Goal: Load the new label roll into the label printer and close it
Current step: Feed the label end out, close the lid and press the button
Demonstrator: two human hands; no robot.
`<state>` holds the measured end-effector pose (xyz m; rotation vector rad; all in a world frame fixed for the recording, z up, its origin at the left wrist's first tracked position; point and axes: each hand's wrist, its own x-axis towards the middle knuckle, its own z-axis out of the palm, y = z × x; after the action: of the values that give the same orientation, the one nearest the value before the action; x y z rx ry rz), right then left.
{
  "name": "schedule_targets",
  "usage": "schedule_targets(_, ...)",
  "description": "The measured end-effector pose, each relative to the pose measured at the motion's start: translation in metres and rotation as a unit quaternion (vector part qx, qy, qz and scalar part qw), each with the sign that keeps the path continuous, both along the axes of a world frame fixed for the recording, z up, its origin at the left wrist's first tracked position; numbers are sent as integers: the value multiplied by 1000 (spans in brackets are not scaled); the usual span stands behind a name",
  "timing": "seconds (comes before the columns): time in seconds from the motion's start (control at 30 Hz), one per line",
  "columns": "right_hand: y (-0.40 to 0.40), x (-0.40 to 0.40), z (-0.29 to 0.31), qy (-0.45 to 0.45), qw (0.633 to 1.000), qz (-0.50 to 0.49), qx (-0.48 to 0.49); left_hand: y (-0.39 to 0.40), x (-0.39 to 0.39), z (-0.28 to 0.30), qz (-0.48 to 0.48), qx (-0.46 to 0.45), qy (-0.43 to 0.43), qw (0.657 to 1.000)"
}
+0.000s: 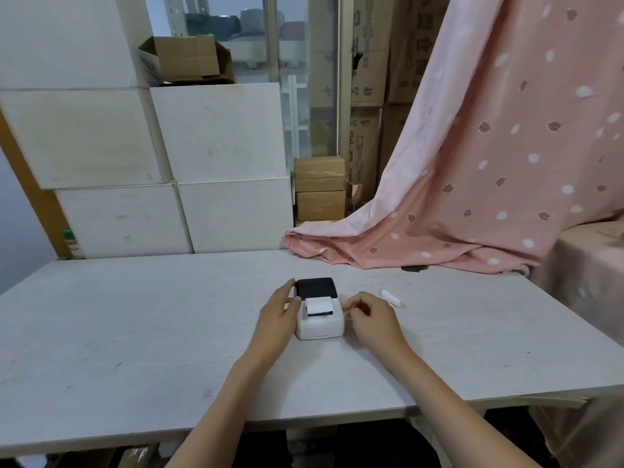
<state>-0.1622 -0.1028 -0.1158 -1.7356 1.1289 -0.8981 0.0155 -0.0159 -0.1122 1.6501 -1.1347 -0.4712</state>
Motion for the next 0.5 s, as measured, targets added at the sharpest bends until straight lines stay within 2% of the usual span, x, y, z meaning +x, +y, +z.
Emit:
schedule_targets(0.1,2,7,7,-30,999,-3,32,-4,-1,3,9,13,-3,1000)
schedule_targets(0.2,6,17,16,-36,998,12,51,-11,-5,4,12,26,-50,998)
schedule_targets(0.33,10,26,13,-2,999,45,7,-14,-18,-5,29,23,-106,994)
schedule_targets(0.5,8,25,10,23,997,71,13,-12,-16,-7,27,39,-80,996)
